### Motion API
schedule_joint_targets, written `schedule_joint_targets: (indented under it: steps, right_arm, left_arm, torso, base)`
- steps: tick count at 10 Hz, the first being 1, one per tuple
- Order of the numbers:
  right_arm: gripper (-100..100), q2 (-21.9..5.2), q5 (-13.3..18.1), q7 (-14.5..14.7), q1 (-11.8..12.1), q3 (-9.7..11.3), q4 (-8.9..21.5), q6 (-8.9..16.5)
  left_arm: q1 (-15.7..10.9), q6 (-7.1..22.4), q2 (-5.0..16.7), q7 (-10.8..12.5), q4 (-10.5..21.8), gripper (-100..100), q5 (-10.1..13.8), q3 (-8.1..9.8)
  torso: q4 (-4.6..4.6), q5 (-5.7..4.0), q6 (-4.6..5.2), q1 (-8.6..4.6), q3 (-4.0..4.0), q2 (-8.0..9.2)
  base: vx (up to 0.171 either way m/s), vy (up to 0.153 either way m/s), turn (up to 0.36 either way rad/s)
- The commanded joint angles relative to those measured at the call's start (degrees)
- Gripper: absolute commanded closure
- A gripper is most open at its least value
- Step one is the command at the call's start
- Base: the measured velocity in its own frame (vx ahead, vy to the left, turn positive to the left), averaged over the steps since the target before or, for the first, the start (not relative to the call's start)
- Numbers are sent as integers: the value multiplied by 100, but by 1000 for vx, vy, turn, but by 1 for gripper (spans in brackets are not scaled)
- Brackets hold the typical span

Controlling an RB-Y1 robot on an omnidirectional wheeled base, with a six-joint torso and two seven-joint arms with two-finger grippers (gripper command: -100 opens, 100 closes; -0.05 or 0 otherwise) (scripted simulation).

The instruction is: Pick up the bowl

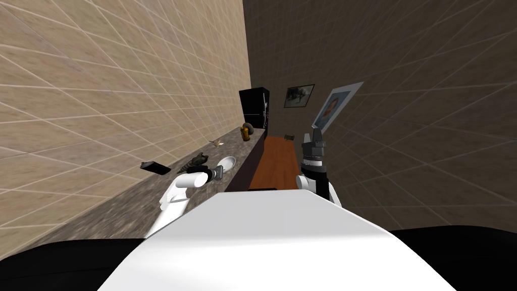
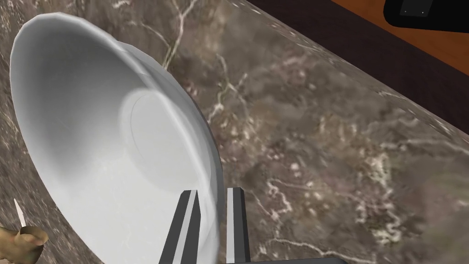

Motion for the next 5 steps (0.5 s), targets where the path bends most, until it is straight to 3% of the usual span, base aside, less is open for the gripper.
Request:
schedule_joint_targets:
  steps: [1, 3, 4, 5]
  right_arm:
    - [0, 0, 0, 0, 0, 0, 0, 0]
    - [0, 0, 0, 0, 0, 0, 0, 0]
    - [0, 0, 0, 0, 0, 0, 0, 0]
    - [0, 0, 0, 0, 0, 0, 0, 0]
  left_arm:
    - [42, 121, 33, 51, -176, 100, 65, 58]
    - [85, 266, 73, 104, -371, 100, 131, 114]
    - [65, 208, 55, 83, -296, 100, 96, 82]
    - [68, 226, 57, 90, -309, 0, 99, 84]
  torso:
    - [0, 0, 0, 0, 0, 0]
    - [3, -2, -4, 0, 4, 6]
    - [5, -2, -3, -1, 6, 7]
    - [5, -2, -2, -2, 6, 7]
  base:
    - [0, 2, 42]
    - [0, 3, 53]
    - [0, 0, 0]
    - [0, 0, 0]
